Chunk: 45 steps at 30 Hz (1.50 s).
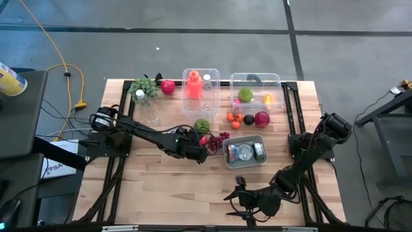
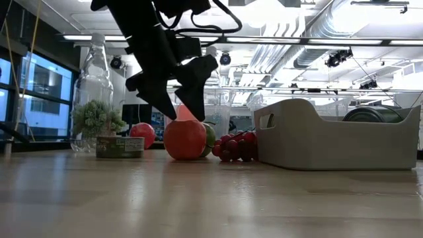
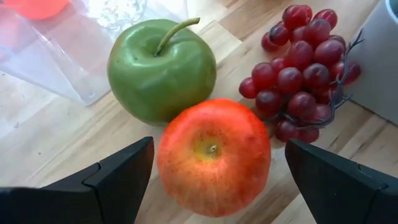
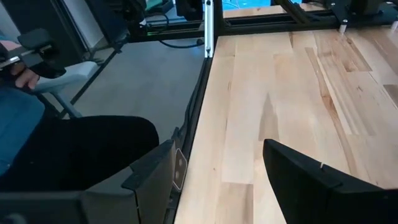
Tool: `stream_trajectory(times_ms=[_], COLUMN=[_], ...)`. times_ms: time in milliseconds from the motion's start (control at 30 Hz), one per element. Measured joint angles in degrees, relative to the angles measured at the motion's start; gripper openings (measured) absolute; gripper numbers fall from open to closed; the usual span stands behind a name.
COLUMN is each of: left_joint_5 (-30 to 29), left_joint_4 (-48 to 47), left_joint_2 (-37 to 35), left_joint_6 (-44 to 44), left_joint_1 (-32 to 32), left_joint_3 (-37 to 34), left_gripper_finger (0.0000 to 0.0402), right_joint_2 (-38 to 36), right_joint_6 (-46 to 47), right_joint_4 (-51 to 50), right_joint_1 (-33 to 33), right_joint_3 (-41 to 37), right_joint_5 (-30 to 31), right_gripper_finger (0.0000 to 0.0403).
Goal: Pick & Place Food Item
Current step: Put the bottom red apple into the right transparent bin
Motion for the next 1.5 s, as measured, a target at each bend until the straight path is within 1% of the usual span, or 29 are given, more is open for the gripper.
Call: stream_trajectory(times_ms=[433, 767, 933, 1167, 1300, 1400, 1500], left_joint_5=[0.28, -0.26, 0.99, 0.79, 2.22, 5.18, 5.45], left_joint_4=[-0.1, 1.57, 1.7, 1.9, 2.03, 2.18, 2.39], left_joint_2=[0.97, 3.71, 3.63, 4.43, 5.2, 5.2, 4.77], left_joint_6=[1.23, 1.76, 3.53, 4.17, 4.45, 6.35, 7.6], left_joint_1=[0.44, 0.5, 0.55, 0.52, 0.52, 0.59, 0.45], left_joint_3=[-0.04, 0.07, 0.09, 0.15, 0.18, 0.2, 0.16], left_gripper_finger=[0.0351, 0.0351, 0.0351, 0.0351, 0.0351, 0.0341, 0.0314], right_joint_2=[0.0, 0.0, 0.0, 0.0, 0.0, 0.0, 0.0], right_joint_6=[-0.02, -0.06, -0.06, -0.04, -0.04, -0.04, -0.04], right_joint_4=[-0.02, -0.22, -0.44, -0.54, -0.54, -0.54, -0.53], right_joint_1=[0.0, 0.0, 0.0, -0.04, -0.04, -0.04, -0.04], right_joint_3=[0.0, 0.0, 0.0, 0.0, 0.0, 0.0, 0.0], right_joint_5=[-0.08, -0.09, -0.05, 0.06, 0.06, 0.07, 0.08], right_gripper_finger=[0.0232, 0.0232, 0.0232, 0.0232, 0.0232, 0.0232, 0.0232])
